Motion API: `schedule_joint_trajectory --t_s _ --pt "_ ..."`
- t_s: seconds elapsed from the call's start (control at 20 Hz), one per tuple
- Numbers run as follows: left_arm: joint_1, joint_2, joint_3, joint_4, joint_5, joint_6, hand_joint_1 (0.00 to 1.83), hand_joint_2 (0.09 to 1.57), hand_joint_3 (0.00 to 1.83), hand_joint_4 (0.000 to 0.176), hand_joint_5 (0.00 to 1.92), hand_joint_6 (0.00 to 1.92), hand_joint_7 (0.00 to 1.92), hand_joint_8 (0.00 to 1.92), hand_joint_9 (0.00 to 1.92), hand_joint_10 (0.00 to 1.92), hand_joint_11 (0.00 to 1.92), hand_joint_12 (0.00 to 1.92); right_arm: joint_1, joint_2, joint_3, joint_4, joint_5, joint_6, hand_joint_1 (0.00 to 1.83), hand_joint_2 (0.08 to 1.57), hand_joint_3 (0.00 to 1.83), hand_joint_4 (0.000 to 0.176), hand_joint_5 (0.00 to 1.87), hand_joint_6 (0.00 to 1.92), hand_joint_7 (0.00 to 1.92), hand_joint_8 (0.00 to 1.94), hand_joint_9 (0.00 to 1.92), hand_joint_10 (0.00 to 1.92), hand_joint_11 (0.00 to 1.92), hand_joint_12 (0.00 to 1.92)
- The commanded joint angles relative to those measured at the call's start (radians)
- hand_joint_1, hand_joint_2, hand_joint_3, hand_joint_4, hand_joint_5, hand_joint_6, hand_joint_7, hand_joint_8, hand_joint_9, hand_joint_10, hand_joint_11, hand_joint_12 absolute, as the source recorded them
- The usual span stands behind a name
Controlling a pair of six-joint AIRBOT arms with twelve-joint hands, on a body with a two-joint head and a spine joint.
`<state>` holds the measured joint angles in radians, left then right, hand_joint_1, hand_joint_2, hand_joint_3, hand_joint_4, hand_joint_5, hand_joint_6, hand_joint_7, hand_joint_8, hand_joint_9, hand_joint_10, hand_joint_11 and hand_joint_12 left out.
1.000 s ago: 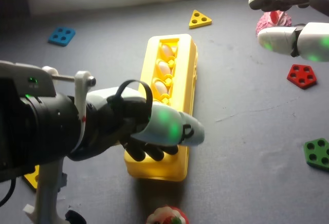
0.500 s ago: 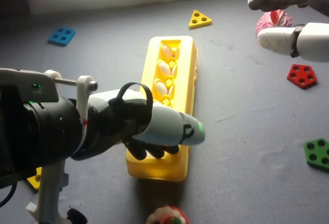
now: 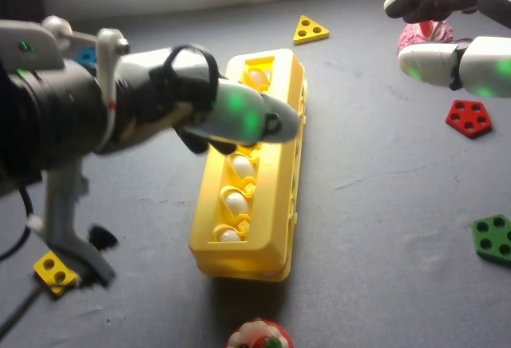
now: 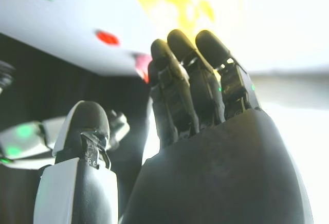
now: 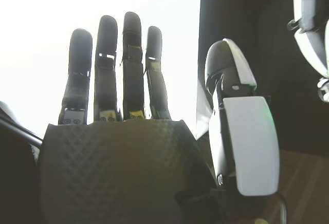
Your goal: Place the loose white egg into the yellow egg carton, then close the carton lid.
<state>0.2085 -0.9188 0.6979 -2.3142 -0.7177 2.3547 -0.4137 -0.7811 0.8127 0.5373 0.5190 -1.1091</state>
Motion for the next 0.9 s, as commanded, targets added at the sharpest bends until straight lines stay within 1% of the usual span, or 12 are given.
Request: schedule_joint_trajectory --t_s 0.0,0.05,0.1,0.15,0.25,0.3,0.35,0.5,0.6,0.65,0.85 --pt "-0.018 -0.004 0.014 0.04 0.07 0.047 0.5 1.26 0.0 0.0 0.52 0.01 0.66 0.01 0.37 0.79 0.01 1.51 0.012 0.005 -0.001 -0.023 0.115 0.001 0.47 1.23 0.0 0.0 0.39 0.52 0.63 0.02 0.27 1.01 0.0 1.75" --pt "-0.026 -0.003 0.042 0.04 0.092 0.137 0.5 1.26 0.0 0.0 0.52 0.01 0.66 0.01 0.38 0.78 0.02 1.51 0.011 0.005 -0.001 -0.023 0.115 0.001 0.47 1.23 0.0 0.0 0.39 0.52 0.63 0.02 0.27 1.0 0.0 1.75" --pt "-0.032 -0.002 0.066 0.032 0.113 0.207 0.5 1.26 0.0 0.0 0.52 0.01 0.66 0.01 0.38 0.78 0.02 1.51 0.011 0.005 -0.001 -0.023 0.115 0.001 0.47 1.23 0.0 0.0 0.39 0.52 0.63 0.02 0.27 1.0 0.0 1.75" --pt "-0.041 -0.002 0.095 -0.007 0.137 0.331 0.5 1.26 0.0 0.0 0.52 0.01 0.66 0.01 0.38 0.78 0.02 1.51 0.011 0.005 -0.001 -0.023 0.115 0.001 0.47 1.23 0.0 0.0 0.39 0.52 0.63 0.02 0.27 1.0 0.0 1.75" --pt "-0.062 -0.002 0.149 -0.091 0.167 0.553 0.5 1.26 0.0 0.0 0.53 0.01 0.66 0.01 0.38 0.78 0.02 1.51 0.011 0.005 -0.001 -0.023 0.115 0.001 0.47 1.23 0.0 0.0 0.39 0.52 0.63 0.02 0.27 1.0 0.0 1.75" --pt "-0.072 -0.002 0.166 -0.11 0.17 0.619 0.5 1.26 0.0 0.0 0.53 0.01 0.66 0.01 0.38 0.78 0.02 1.51 0.011 0.005 -0.001 -0.024 0.115 0.001 0.47 1.23 0.0 0.0 0.38 0.52 0.63 0.02 0.27 1.0 0.0 1.75" --pt "-0.079 -0.001 0.187 -0.094 0.188 0.643 0.5 1.26 0.0 0.0 0.53 0.01 0.66 0.01 0.38 0.78 0.02 1.51 0.011 0.005 -0.001 -0.024 0.115 0.001 0.47 1.23 0.0 0.0 0.38 0.53 0.63 0.02 0.27 1.0 0.0 1.75" --pt "-0.091 0.0 0.221 -0.022 0.219 0.643 0.52 1.25 0.0 0.0 0.54 0.01 0.66 0.01 0.39 0.78 0.02 1.51 0.011 0.005 -0.002 -0.026 0.115 0.0 0.47 1.23 0.0 0.0 0.39 0.53 0.64 0.02 0.28 1.01 0.0 1.78" --pt "-0.093 -0.001 0.224 0.011 0.231 0.643 0.52 1.25 0.0 0.0 0.54 0.01 0.66 0.01 0.39 0.78 0.02 1.52 0.011 0.005 -0.003 -0.028 0.115 0.0 0.47 1.23 0.0 0.0 0.39 0.53 0.64 0.02 0.28 1.01 0.0 1.78" --pt "-0.095 -0.001 0.222 0.028 0.233 0.643 0.49 1.26 0.0 0.0 0.54 0.01 0.66 0.01 0.39 0.78 0.03 1.51 0.011 0.005 -0.003 -0.029 0.115 0.0 0.47 1.23 0.0 0.0 0.37 0.51 0.62 0.01 0.25 1.04 0.0 1.8" --pt "-0.132 -0.001 0.201 0.148 0.238 0.642 0.46 1.27 0.0 0.0 0.53 0.01 0.66 0.01 0.38 0.78 0.03 1.52 0.011 0.005 -0.005 -0.033 0.114 0.0 0.48 1.23 0.0 0.0 0.39 0.52 0.64 0.02 0.25 1.05 0.0 1.81"
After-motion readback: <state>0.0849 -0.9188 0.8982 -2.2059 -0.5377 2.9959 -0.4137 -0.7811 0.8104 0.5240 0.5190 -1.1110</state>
